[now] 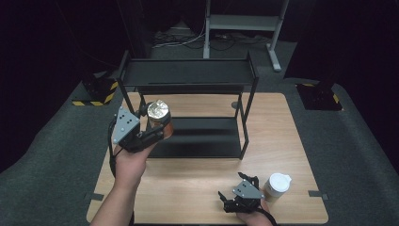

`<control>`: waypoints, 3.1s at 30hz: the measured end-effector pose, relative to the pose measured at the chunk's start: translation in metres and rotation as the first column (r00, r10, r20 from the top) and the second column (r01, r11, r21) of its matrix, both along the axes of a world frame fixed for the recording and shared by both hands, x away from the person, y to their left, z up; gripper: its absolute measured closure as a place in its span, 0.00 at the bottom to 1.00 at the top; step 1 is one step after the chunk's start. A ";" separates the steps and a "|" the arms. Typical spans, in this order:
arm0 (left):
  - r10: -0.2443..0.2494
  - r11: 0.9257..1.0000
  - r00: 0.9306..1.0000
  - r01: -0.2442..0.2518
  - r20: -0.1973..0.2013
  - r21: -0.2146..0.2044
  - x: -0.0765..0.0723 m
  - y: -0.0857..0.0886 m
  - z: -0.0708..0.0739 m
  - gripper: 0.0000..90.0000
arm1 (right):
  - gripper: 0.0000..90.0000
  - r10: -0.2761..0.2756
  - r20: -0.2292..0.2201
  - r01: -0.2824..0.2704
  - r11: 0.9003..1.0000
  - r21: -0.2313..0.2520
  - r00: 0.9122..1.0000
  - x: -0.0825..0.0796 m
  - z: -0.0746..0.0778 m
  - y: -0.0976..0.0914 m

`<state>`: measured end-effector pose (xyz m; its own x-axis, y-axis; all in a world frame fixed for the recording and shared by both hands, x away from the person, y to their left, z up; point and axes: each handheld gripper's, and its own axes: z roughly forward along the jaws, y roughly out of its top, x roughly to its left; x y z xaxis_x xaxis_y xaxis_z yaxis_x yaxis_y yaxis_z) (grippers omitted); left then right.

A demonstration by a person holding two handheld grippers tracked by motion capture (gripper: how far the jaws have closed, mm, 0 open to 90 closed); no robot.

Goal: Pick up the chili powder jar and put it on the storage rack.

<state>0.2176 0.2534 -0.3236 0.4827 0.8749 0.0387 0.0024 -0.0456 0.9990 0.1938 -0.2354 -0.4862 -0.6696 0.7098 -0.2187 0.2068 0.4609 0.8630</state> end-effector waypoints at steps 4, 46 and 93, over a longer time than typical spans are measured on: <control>-0.004 1.000 1.000 0.004 0.009 -0.010 0.006 0.000 0.008 0.38 | 0.00 -0.001 0.000 0.001 1.000 0.003 1.000 0.000 0.000 -0.001; 0.083 0.997 0.994 -0.083 0.075 -0.006 0.058 -0.034 0.093 0.38 | 0.00 -0.003 -0.017 0.004 0.999 0.038 1.000 0.002 -0.001 -0.006; 0.156 0.987 0.987 -0.155 0.027 -0.035 0.113 -0.045 0.082 0.38 | 0.00 0.005 -0.016 -0.004 0.998 0.058 1.000 0.003 -0.002 -0.010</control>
<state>0.3310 0.2084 -0.2412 0.3397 0.9403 0.0212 -0.0222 -0.0145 0.9996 0.1965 -0.2450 -0.4882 -0.6759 0.7180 -0.1663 0.2193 0.4114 0.8847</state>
